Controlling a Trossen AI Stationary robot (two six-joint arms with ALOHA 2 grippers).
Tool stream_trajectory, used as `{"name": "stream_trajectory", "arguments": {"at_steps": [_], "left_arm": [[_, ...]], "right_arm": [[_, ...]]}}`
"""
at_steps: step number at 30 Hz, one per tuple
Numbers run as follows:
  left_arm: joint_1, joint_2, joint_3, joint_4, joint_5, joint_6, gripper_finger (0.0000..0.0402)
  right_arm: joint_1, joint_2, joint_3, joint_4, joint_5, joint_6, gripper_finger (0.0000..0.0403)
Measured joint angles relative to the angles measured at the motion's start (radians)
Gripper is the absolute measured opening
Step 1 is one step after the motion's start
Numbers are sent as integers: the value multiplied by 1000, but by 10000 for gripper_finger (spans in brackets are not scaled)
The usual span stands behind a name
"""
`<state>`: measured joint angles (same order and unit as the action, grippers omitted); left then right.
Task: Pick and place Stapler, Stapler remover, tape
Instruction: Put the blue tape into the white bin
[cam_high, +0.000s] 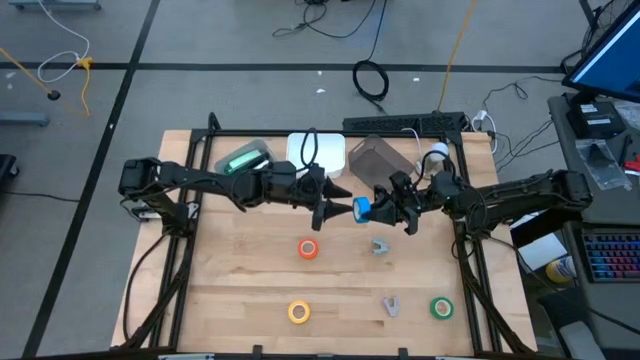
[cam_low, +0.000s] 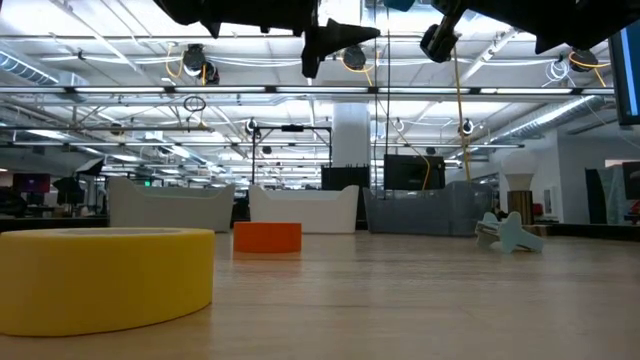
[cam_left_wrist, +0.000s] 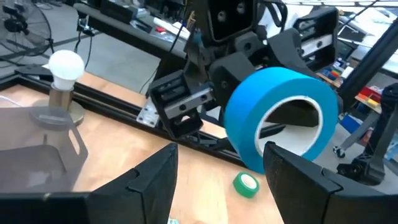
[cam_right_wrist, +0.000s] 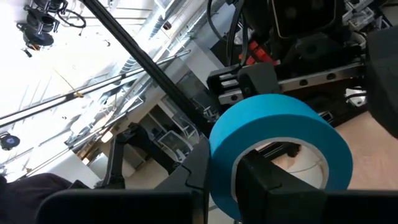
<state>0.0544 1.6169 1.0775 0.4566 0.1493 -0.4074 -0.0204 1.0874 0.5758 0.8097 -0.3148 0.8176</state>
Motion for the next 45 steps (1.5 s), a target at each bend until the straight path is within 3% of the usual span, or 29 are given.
{"name": "stream_trajectory", "arguments": {"at_steps": [19,23,31,40,45], "left_arm": [[0,0,0,-39,-18,-29,234],[1,-1,0,-36,-8,-41,194],[3,-2,0,-32,23,-16,31],[16,-2,0,-60,42,-21,30],[16,1,-1,-95,55,-13,29]], "right_arm": [[0,102,0,113,-3,17,34],[0,102,-1,123,0,17,34],[-1,102,-1,121,10,16,34],[-1,102,-1,102,-5,50,98],[-1,100,0,37,-65,89,129]]}}
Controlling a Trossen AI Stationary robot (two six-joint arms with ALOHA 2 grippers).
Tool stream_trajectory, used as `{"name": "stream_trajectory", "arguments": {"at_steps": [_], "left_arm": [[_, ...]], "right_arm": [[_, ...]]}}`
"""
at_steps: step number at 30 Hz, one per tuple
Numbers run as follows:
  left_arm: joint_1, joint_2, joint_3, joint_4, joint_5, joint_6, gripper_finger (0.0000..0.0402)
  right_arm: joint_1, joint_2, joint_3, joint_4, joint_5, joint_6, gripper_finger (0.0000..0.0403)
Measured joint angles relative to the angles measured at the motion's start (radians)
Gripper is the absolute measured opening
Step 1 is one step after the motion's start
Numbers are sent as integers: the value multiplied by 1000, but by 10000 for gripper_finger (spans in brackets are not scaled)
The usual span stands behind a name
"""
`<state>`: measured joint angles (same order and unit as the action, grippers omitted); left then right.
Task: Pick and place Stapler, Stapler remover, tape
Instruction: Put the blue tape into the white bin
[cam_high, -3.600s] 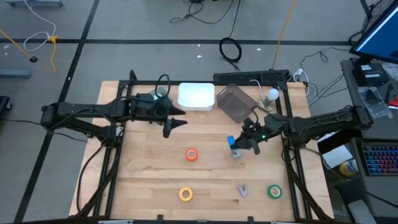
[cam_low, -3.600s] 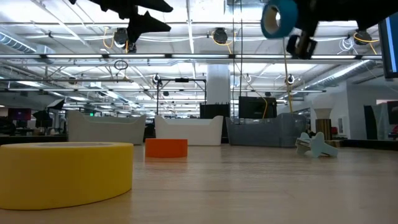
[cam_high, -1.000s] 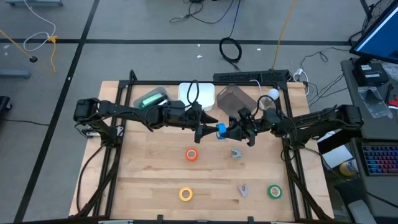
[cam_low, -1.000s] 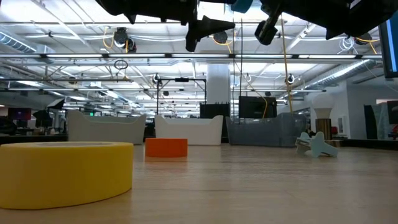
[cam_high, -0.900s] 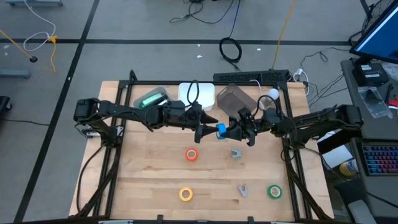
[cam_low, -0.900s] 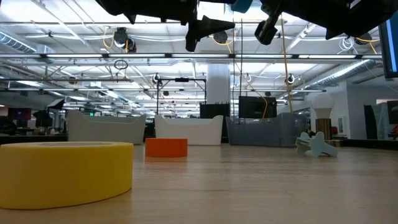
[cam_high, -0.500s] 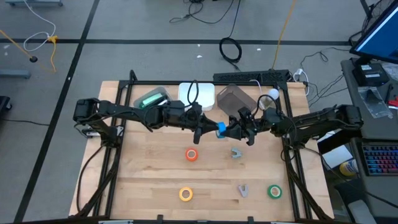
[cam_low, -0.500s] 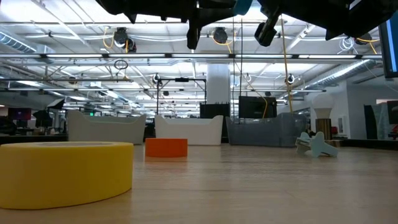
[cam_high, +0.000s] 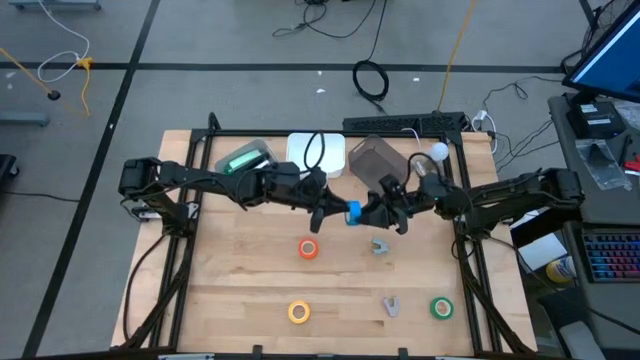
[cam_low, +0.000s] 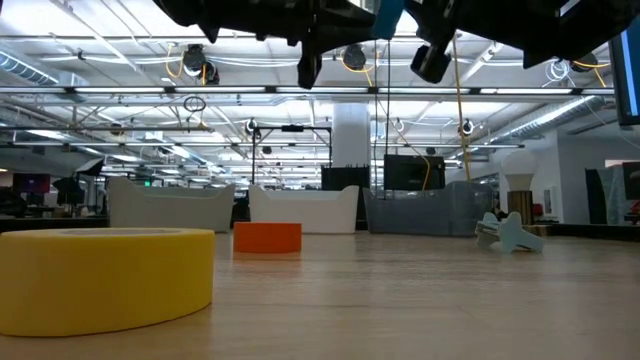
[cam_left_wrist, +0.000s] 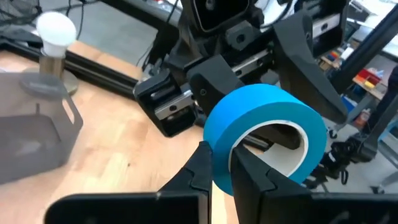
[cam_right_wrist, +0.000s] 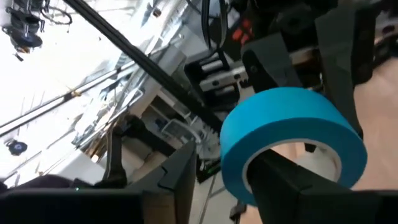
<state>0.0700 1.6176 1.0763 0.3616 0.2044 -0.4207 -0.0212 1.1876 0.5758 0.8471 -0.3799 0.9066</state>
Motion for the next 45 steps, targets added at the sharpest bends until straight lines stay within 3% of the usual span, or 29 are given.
{"name": "stream_trajectory", "arguments": {"at_steps": [10,15,23,34,40,45], "left_arm": [[2,-1,-2,-91,55,-4,29],[24,-45,-2,-258,43,33,29],[100,-125,-1,-490,-70,87,29],[271,-127,0,-595,-172,107,29],[366,-115,70,-694,-213,175,29],[419,-112,124,-726,-207,228,29]], "right_arm": [[-12,-1,1,-133,-73,-14,147],[-10,-2,1,-245,-129,-16,139],[-11,-11,0,-512,-176,-6,134],[-11,-121,0,-946,-170,-9,134],[-10,-221,0,-1200,-85,-5,134],[-10,-318,0,-1324,71,-65,134]]}}
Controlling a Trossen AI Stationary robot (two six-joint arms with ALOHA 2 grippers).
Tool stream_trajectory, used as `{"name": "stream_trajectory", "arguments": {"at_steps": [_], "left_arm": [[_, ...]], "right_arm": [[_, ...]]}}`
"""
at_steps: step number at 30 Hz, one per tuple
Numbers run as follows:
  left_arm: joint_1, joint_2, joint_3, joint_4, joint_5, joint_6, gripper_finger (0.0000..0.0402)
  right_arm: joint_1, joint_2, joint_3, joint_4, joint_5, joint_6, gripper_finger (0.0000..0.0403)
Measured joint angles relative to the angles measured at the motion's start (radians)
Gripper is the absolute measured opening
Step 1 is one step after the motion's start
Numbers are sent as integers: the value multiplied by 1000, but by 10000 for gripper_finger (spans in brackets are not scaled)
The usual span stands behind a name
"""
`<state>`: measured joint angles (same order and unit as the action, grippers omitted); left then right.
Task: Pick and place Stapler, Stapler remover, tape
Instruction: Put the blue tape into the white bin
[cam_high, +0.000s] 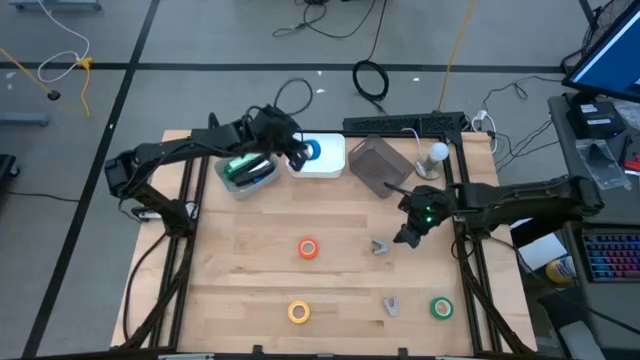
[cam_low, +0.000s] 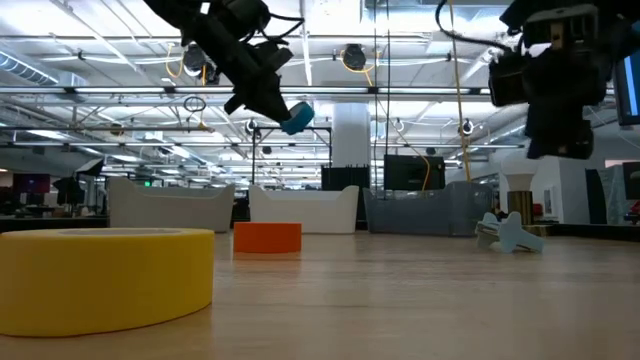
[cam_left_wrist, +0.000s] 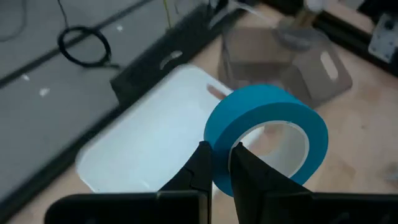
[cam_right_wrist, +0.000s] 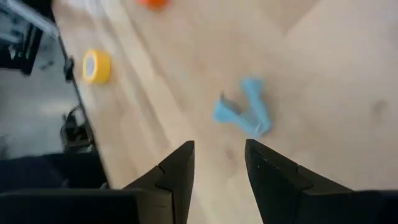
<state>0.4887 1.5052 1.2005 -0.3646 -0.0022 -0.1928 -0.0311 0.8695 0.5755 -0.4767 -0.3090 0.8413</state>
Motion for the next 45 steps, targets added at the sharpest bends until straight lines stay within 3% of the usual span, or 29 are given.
{"name": "stream_trajectory", "arguments": {"at_steps": [16,23,28,39,45], "left_arm": [[44,0,21,-45,4,-49,29],[40,86,29,-20,41,-83,29],[43,207,118,-57,52,-78,29],[66,466,474,-368,41,8,29],[88,531,539,-399,41,8,29]], "right_arm": [[0,-251,0,-39,501,-417,134],[-1,-307,0,-55,657,-478,134],[-2,-341,0,-55,675,-545,134],[-2,-491,0,-54,675,-569,134],[-2,-535,0,-82,675,-575,134]]}}
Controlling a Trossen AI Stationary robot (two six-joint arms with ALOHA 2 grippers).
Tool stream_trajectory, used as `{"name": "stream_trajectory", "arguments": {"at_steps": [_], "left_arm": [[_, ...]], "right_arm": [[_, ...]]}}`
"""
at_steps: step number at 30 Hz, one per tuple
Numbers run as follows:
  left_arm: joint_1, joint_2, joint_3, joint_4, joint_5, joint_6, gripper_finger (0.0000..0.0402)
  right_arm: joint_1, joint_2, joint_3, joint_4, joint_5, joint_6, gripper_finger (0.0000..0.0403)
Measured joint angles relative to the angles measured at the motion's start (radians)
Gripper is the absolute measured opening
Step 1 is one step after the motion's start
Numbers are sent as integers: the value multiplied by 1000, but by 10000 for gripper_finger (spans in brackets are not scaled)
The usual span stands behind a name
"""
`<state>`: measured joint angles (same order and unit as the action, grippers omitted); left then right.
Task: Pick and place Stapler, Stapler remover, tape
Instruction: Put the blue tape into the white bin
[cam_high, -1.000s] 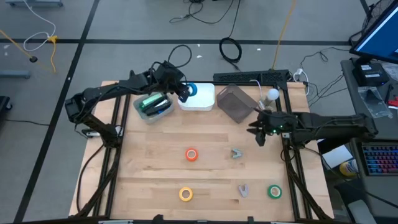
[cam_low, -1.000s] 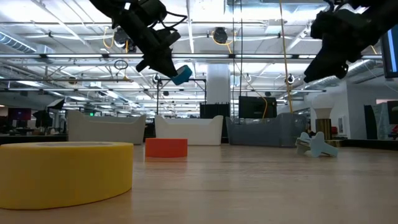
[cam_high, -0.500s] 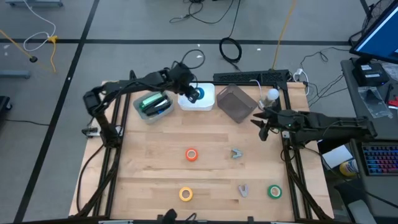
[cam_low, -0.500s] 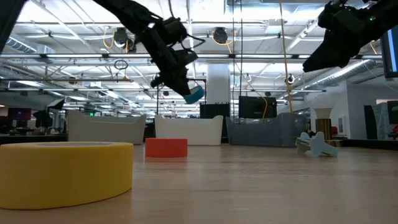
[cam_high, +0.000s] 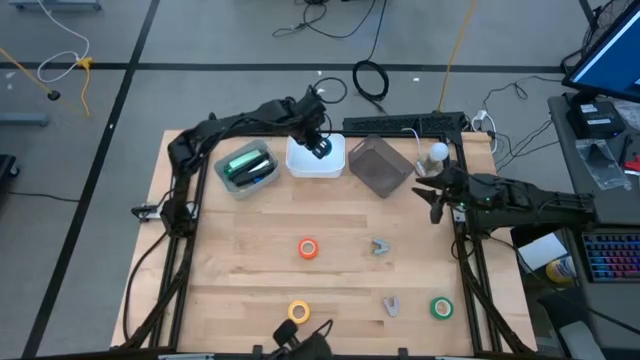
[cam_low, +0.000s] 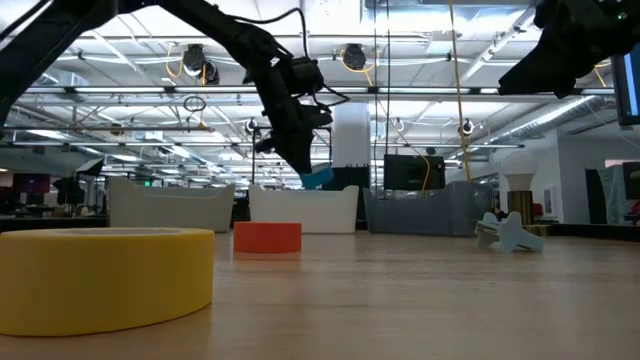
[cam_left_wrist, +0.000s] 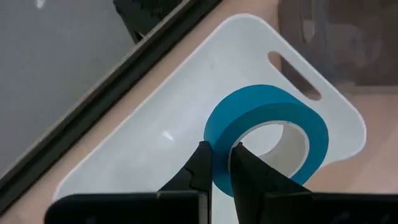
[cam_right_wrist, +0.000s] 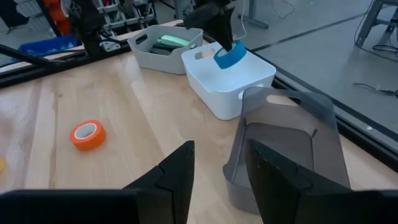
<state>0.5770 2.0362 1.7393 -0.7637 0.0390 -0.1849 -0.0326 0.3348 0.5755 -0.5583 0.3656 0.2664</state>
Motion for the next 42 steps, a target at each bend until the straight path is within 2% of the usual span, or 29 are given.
{"name": "stream_trajectory", "arguments": {"at_steps": [16,22,28,39,42], "left_arm": [[-5,61,3,-11,8,-18,29],[2,61,3,-171,-108,16,29],[10,61,3,-254,-168,35,29],[6,69,2,-283,-142,72,30],[7,69,2,-284,-143,77,48]], "right_arm": [[0,-16,0,0,-1,1,134],[0,-16,0,0,-1,9,134],[0,-16,0,7,-2,9,134],[0,-16,0,8,-2,9,134],[0,-16,0,8,-2,9,134]]}}
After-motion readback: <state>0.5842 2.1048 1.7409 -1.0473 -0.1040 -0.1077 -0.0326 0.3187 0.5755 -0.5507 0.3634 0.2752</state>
